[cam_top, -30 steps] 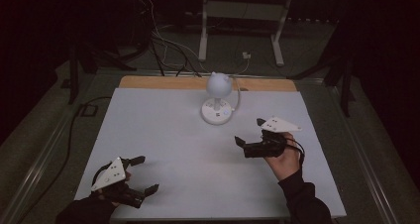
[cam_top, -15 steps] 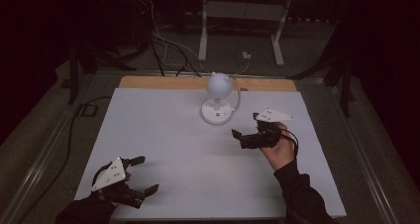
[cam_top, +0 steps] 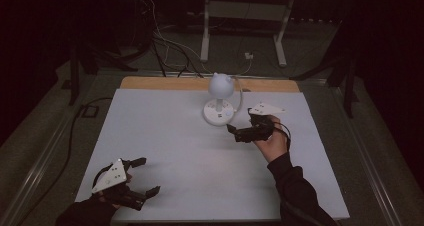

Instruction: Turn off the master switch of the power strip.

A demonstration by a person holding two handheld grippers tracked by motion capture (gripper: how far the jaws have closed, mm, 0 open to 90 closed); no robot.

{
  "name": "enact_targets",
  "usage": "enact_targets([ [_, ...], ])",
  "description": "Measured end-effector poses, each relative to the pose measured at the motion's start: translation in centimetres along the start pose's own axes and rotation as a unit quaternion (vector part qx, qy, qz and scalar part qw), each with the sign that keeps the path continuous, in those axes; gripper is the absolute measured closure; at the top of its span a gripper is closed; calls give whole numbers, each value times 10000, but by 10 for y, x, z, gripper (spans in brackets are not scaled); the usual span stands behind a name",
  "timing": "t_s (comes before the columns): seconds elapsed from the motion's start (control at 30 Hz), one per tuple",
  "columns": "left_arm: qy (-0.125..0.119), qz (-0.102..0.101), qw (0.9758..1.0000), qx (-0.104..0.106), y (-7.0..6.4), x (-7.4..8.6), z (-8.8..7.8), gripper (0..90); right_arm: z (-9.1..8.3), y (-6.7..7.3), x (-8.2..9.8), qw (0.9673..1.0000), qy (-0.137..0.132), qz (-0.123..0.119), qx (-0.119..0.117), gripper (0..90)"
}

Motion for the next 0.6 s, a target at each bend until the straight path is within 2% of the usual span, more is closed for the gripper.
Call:
enact_targets([
  [0.27, -7, -6, 10000, 8, 0, 0, 0, 3, 17, -3, -1, 10000, 55, -45, 10, 0],
  [0.37, -10, -8, 10000, 12, 0, 0, -1, 3, 23, -6, 0, 10000, 73, 36, -9, 0],
  [0.6, -5, -7, 10000, 11, 0, 0, -1, 3, 38, -17, -2, 9996, -36, 174, 214, 0],
])
Point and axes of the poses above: each handheld gripper's, and its own axes: z roughly forward along the jaws, x roughly out of its underside, y roughly to its left, the point moved 7 cm from there along z, roughly forward along the jaws, and after that the axes turned 10 degrees about z, right-handed, at the moved point
